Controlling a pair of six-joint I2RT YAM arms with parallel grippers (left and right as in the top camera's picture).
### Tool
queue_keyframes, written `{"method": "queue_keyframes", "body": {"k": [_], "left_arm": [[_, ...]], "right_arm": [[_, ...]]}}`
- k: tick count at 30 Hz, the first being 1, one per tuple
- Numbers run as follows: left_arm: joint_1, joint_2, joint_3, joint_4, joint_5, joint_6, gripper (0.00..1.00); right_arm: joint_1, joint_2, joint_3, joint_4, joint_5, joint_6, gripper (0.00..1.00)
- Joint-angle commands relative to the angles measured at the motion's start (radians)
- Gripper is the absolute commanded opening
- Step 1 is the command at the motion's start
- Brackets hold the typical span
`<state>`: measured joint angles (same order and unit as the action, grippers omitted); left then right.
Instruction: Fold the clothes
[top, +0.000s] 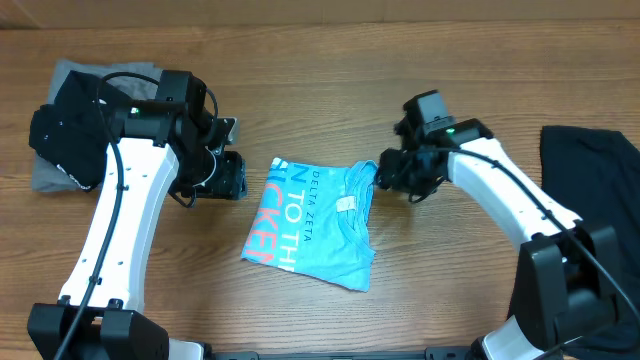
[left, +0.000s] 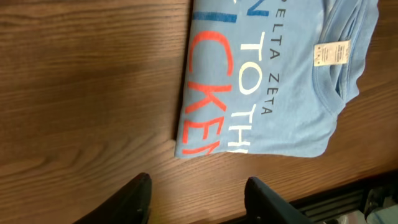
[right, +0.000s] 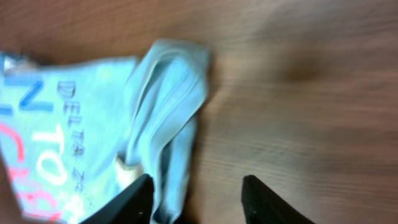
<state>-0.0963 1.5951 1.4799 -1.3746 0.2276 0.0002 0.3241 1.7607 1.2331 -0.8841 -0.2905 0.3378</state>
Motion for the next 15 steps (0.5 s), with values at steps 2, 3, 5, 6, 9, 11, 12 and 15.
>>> {"method": "queue_keyframes", "body": {"k": [2,3,5,6,9,11,12,15], "left_arm": [[0.005,-0.002,0.013,0.038,0.009,0.015,0.58],[0.005,-0.002,0.013,0.041,0.009,0.015,0.58],[0.005,0.001,0.013,0.044,0.008,0.016,0.59],[0.005,0.002,0.013,0.044,0.008,0.016,0.6],[0.005,0.002,0.01,0.044,0.002,0.02,0.61],[0.005,0.002,0.003,0.046,0.001,0.023,0.61],[0.005,0.002,-0.002,0.05,0.002,0.023,0.61],[0.005,0.002,-0.033,0.076,0.006,0.021,0.62]], "right_arm": [[0.122,-0.015,-0.079,0.019,-0.071,0.008,0.51],[0.138,-0.015,-0.094,0.027,-0.069,0.018,0.47],[0.188,-0.015,-0.144,0.033,-0.021,0.084,0.17],[0.193,-0.015,-0.147,0.024,-0.014,0.087,0.08],[0.19,-0.022,-0.142,-0.064,0.079,0.122,0.04],[0.169,-0.034,-0.138,-0.132,0.179,0.165,0.04],[0.16,-0.039,-0.138,-0.145,0.185,0.164,0.06],[0.14,-0.066,-0.137,-0.163,0.154,0.1,0.4]]}}
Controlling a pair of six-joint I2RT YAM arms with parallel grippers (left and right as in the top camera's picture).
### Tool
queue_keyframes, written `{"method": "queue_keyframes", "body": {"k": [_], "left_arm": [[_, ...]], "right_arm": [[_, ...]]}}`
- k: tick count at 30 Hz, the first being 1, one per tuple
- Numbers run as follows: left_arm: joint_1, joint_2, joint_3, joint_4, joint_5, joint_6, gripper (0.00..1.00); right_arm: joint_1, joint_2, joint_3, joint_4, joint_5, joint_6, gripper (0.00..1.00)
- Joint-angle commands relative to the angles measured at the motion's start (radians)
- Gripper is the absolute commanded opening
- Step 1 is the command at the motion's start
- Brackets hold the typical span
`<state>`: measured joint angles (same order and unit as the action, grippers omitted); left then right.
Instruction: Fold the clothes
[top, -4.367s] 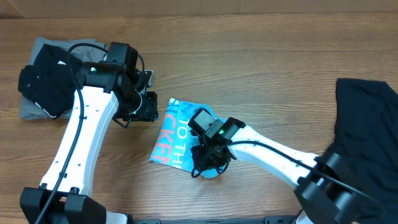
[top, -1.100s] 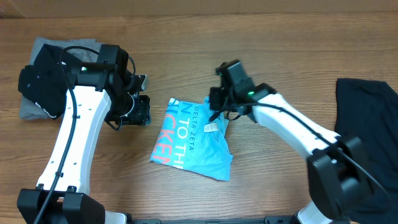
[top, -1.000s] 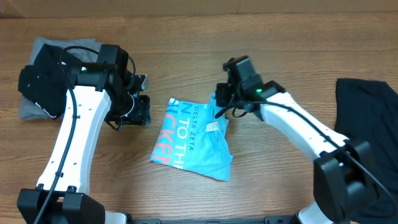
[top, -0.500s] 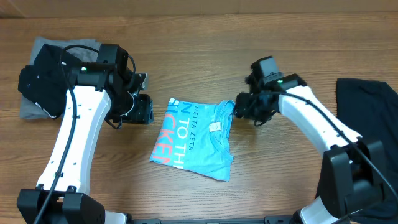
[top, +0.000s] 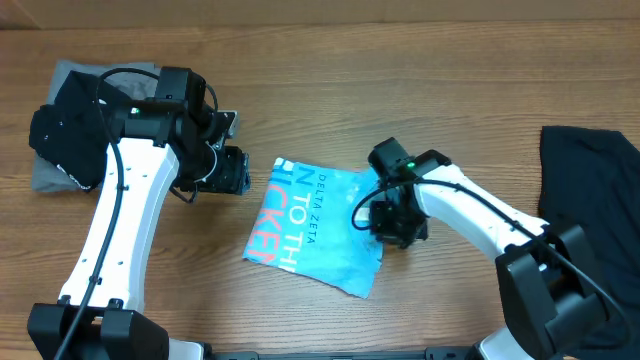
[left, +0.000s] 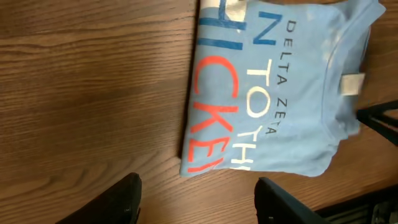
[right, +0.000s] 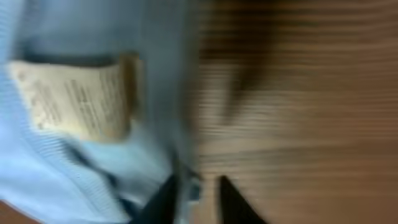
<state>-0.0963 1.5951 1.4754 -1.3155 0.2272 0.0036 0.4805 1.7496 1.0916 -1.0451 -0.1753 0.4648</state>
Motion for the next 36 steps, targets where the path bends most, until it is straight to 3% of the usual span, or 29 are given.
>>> {"method": "queue_keyframes", "body": {"k": [1,6,14,17,22,29,32,36], "left_arm": [[0.005,0.002,-0.058,0.039,0.016,0.011,0.64],[0.005,0.004,-0.251,0.231,0.138,0.011,0.71],[0.006,0.004,-0.496,0.557,0.149,-0.087,0.93],[0.005,0.016,-0.565,0.659,0.193,-0.086,0.95],[0.005,0.123,-0.578,0.719,0.225,-0.059,0.96],[0.004,0.322,-0.577,0.852,0.373,-0.032,0.94],[-0.005,0.356,-0.577,0.856,0.469,0.007,0.83],[-0.043,0.367,-0.577,0.79,0.486,0.059,0.72]], "right_arm": [[-0.018,-0.069,0.007,-0.011,0.044,-0.027,0.41],[-0.024,-0.159,0.056,-0.015,0.011,-0.027,0.43],[0.022,-0.159,0.0,0.178,-0.169,-0.035,0.44],[0.035,-0.128,-0.054,0.244,-0.164,0.085,0.44],[0.035,-0.066,-0.119,0.337,-0.24,0.143,0.43],[0.035,-0.03,-0.121,0.341,-0.242,0.146,0.43],[0.035,-0.03,-0.121,0.341,-0.242,0.146,0.43],[0.035,-0.03,-0.121,0.341,-0.242,0.146,0.41]]}}
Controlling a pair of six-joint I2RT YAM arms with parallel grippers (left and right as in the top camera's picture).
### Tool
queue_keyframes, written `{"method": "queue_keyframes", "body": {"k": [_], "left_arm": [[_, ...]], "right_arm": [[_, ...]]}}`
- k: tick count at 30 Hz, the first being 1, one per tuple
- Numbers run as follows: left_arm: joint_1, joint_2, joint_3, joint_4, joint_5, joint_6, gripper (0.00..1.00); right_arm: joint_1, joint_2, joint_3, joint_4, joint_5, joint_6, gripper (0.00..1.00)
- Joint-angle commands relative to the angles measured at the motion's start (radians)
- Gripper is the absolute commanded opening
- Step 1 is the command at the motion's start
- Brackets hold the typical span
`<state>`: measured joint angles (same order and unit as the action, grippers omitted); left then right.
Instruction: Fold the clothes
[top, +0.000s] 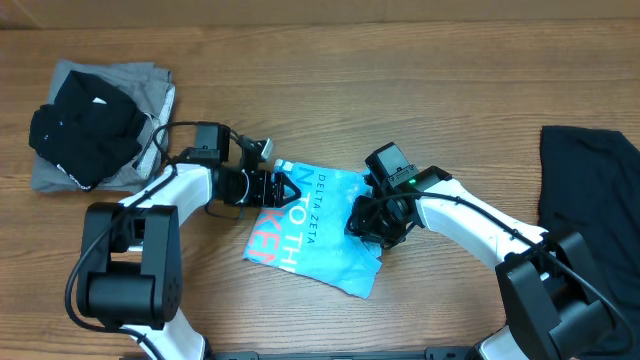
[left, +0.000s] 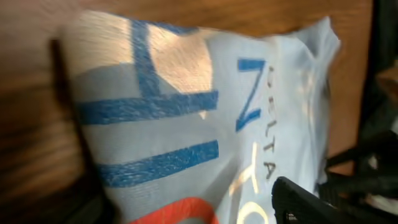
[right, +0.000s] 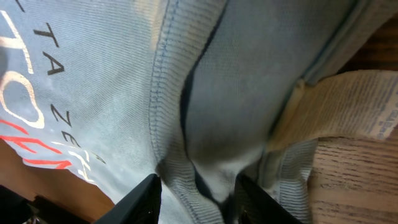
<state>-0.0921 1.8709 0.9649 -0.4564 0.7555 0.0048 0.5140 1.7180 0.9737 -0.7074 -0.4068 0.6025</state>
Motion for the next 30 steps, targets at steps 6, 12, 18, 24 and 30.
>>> {"method": "queue_keyframes", "body": {"k": [6,12,18,24,30], "left_arm": [[-0.105,0.091,-0.066,-0.112,-0.086,0.089,0.44],[-0.103,0.091,-0.066,-0.198,-0.167,0.058,0.78],[-0.085,0.091,-0.067,-0.319,-0.354,-0.083,1.0],[-0.048,0.091,-0.101,-0.317,-0.319,-0.125,0.96],[-0.029,0.091,-0.121,-0.344,-0.348,-0.126,0.99]], "right_arm": [[0.002,0.002,-0.003,0.004,-0.01,0.008,0.38],[0.002,0.002,-0.003,0.0,-0.01,0.008,0.37],[0.002,0.002,-0.003,0.0,-0.01,0.008,0.37],[0.002,0.002,-0.003,0.0,-0.01,0.008,0.37],[0.002,0.002,-0.003,-0.008,-0.01,0.009,0.37]]}}
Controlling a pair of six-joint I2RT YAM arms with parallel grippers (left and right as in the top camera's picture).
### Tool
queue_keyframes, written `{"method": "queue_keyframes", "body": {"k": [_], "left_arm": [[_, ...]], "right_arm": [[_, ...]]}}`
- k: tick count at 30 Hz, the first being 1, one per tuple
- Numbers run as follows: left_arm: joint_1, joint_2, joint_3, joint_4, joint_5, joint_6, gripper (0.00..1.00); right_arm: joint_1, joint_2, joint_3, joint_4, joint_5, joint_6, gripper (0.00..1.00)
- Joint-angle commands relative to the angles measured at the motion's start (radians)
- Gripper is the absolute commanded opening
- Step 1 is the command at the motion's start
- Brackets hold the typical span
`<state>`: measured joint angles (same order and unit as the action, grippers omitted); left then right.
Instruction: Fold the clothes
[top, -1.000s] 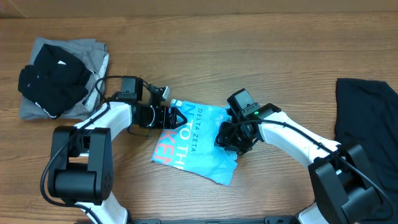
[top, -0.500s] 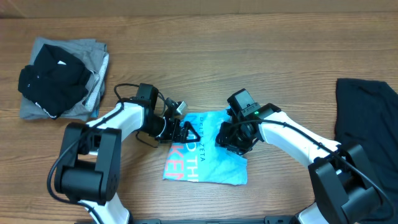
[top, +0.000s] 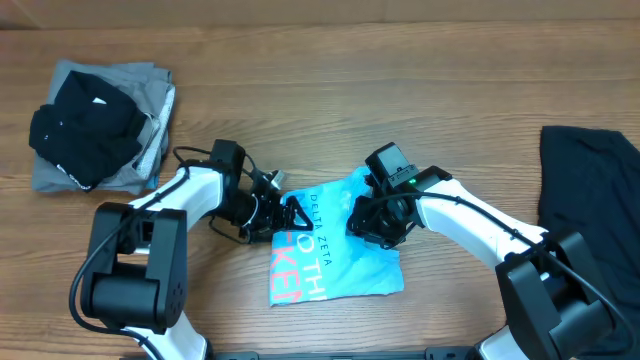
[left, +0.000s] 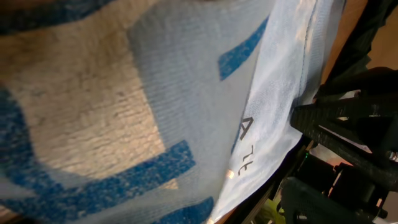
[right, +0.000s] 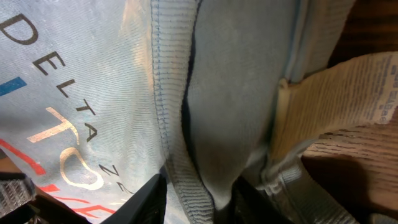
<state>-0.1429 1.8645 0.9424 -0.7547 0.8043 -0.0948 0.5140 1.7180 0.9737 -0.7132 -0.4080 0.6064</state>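
A folded light-blue T-shirt (top: 335, 255) with white, blue and red lettering lies on the wooden table (top: 400, 80). Its far edge is raised between the two grippers. My left gripper (top: 283, 213) is shut on the shirt's far left corner. In the left wrist view the shirt's fabric (left: 124, 112) fills the frame and hides one finger. My right gripper (top: 372, 218) is shut on the ribbed collar (right: 177, 162), beside the white neck label (right: 336, 99). The right gripper (right: 199, 202) has the collar bunched between its fingers.
A pile of black and grey clothes (top: 90, 125) sits at the far left corner. A black garment (top: 590, 190) lies at the right edge. The right arm's dark gripper body (left: 354, 118) shows close in the left wrist view.
The left gripper has moved nearer and to the right with the shirt's corner in it. The shirt has turned and shifted right, its lower edge now squarer to the table. The right gripper has barely moved.
Both grippers stood open on either side of the folded shirt, the left one high above the table. Then the right gripper was down at the collar. Then the left arm was low at the shirt's left edge. Now both hold the shirt, which has turned.
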Motion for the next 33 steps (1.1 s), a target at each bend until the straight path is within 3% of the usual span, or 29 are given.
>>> {"method": "queue_keyframes", "body": {"k": [1,6,11,13,14,18,25,27,28,33], "left_arm": [[0.039,0.097,-0.102,-0.066,-0.403,-0.026,1.0],[0.097,0.097,-0.13,-0.072,-0.368,-0.014,1.0],[0.098,0.097,-0.153,0.048,-0.262,-0.014,0.98],[0.097,0.097,-0.152,0.107,-0.22,-0.015,0.91],[0.097,0.097,-0.152,0.153,-0.196,-0.019,0.79],[0.097,0.097,-0.152,0.269,-0.175,-0.026,0.54],[0.105,0.097,-0.097,0.388,-0.185,-0.042,0.48],[0.112,0.097,-0.04,0.329,-0.191,-0.034,0.57],[0.119,0.097,0.01,0.249,-0.201,-0.004,0.71],[0.142,0.097,0.149,-0.074,-0.312,0.1,0.93]], "right_arm": [[0.002,0.002,-0.003,-0.006,-0.009,0.005,0.37],[0.002,0.002,-0.003,-0.008,-0.009,0.005,0.37],[0.002,0.002,-0.003,-0.002,-0.009,0.005,0.37],[0.002,0.002,-0.003,-0.002,-0.009,0.005,0.37],[0.002,0.002,-0.003,-0.002,-0.009,0.005,0.37],[0.002,0.002,-0.003,0.002,-0.009,0.005,0.37],[-0.005,0.002,-0.002,0.077,-0.005,0.008,0.37],[-0.016,0.001,0.006,0.083,-0.005,0.008,0.37],[-0.024,-0.001,0.016,0.072,-0.006,-0.002,0.37],[-0.027,-0.003,0.03,0.031,-0.008,-0.019,0.38]]}}
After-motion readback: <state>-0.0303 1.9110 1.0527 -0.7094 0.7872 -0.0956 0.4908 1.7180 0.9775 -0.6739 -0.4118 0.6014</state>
